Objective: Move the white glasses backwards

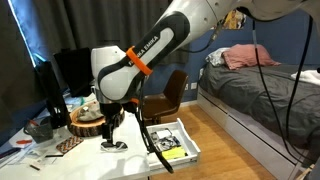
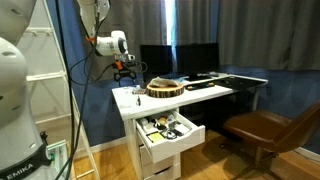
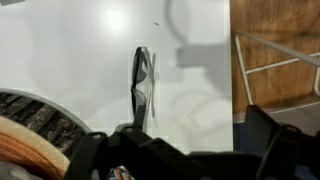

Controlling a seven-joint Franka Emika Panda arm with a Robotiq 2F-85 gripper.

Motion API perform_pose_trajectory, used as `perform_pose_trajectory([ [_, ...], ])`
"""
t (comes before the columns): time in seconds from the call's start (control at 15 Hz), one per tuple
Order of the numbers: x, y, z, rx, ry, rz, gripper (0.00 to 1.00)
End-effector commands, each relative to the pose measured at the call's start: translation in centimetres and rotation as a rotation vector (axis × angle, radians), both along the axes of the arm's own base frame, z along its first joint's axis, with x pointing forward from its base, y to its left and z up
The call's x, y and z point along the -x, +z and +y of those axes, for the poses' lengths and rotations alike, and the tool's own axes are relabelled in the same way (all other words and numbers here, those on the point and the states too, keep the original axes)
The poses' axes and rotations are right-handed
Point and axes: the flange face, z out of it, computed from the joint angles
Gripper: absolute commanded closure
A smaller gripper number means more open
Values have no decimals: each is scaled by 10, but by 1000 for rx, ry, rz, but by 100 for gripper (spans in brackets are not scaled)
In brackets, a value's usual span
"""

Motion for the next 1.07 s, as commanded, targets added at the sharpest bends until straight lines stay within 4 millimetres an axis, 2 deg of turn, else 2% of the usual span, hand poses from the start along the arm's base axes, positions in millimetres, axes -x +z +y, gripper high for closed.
perform_pose_trajectory([
  [0.0, -1, 1, 1, -1, 1, -1, 0],
  [0.67, -22, -66, 32, 2, 25, 66, 0],
  [0.93, -31, -83, 35, 1, 12, 76, 0],
  [1.0, -33, -86, 36, 0, 12, 74, 7],
])
